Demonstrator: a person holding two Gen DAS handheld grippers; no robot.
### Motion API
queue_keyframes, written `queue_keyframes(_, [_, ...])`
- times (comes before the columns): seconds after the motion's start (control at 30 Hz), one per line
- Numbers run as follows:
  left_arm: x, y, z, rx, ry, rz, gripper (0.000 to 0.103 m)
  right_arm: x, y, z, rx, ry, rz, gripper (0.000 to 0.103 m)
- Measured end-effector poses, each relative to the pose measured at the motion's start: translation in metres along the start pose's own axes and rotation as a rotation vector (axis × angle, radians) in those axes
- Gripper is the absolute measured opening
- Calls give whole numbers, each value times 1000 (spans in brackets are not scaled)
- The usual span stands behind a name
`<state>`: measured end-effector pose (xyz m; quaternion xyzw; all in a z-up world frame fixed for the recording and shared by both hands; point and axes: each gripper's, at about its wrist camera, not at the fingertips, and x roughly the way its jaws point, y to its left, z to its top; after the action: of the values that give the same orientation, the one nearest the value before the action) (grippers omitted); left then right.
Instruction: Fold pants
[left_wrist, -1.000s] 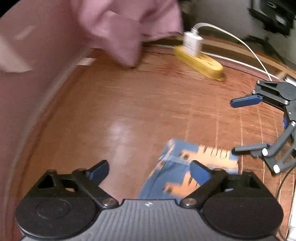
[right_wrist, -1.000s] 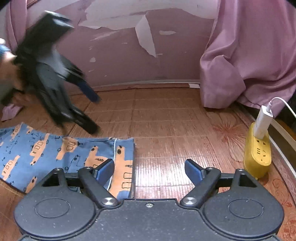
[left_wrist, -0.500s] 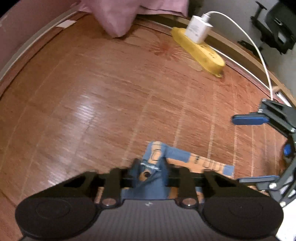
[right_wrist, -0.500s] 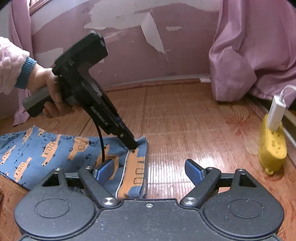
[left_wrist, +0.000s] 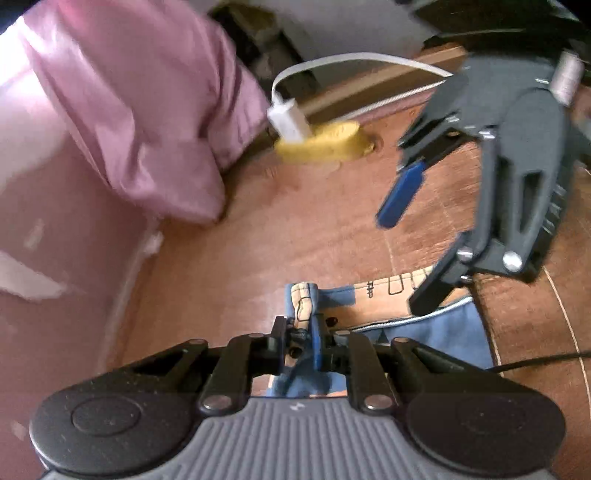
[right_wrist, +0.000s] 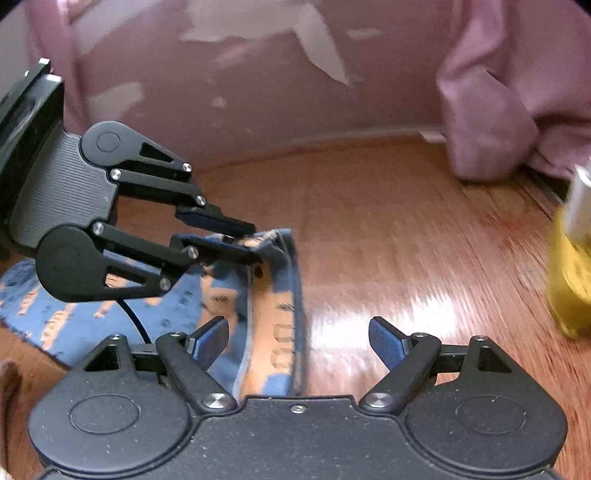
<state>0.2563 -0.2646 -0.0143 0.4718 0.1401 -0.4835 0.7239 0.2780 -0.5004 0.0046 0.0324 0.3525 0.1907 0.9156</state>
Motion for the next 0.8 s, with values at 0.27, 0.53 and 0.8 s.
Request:
queue_keyframes(0.27, [-37, -27, -11, 146, -123, 73, 14, 16, -14, 7, 25, -5, 214, 83])
queue_keyframes(0.53, [-45, -30, -15, 162, -148, 101, 14, 34, -24, 4, 9, 57, 280, 37])
queue_keyframes(0.8, [-13, -27, -19, 62, -107, 145, 20, 35, -41, -4, 168, 88, 277, 17])
